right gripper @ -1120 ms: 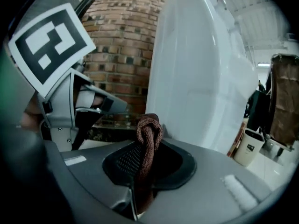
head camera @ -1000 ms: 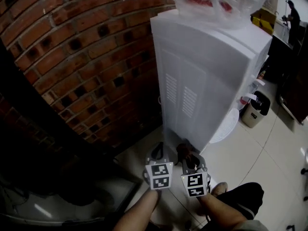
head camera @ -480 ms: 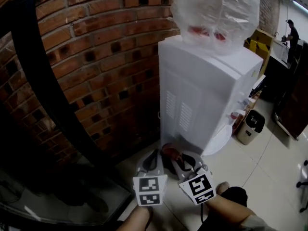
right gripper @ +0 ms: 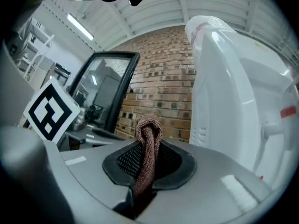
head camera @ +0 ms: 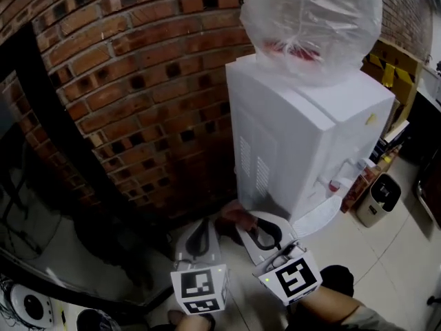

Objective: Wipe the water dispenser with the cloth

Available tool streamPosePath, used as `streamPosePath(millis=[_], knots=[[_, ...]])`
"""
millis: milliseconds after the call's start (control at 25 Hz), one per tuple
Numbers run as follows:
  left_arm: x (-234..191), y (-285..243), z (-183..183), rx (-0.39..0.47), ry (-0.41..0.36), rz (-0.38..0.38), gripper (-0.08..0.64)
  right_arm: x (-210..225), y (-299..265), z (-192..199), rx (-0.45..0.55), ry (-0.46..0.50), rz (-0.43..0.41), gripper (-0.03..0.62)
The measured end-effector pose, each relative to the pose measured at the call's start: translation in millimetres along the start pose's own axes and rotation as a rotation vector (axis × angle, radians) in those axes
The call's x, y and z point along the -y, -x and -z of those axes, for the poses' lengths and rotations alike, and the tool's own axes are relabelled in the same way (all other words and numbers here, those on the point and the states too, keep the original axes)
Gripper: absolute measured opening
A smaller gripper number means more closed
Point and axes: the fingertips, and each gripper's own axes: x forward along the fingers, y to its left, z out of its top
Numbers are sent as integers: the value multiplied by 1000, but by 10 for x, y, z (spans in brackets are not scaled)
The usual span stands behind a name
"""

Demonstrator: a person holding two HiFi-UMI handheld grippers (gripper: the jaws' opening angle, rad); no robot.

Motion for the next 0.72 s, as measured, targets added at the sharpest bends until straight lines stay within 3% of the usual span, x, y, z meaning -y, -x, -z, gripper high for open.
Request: streamPosePath(millis=[240,560,720], knots=[[351,213,-269,23,-25,-95,0,188,398,-664,70,9,-69,72],[687,642,-1553,112,-61,-231,0,528,752,-1892,186,131,-146,72],[873,814,-2154,143,-100,-290,0,694,828,-2309,199,150,-158,72]])
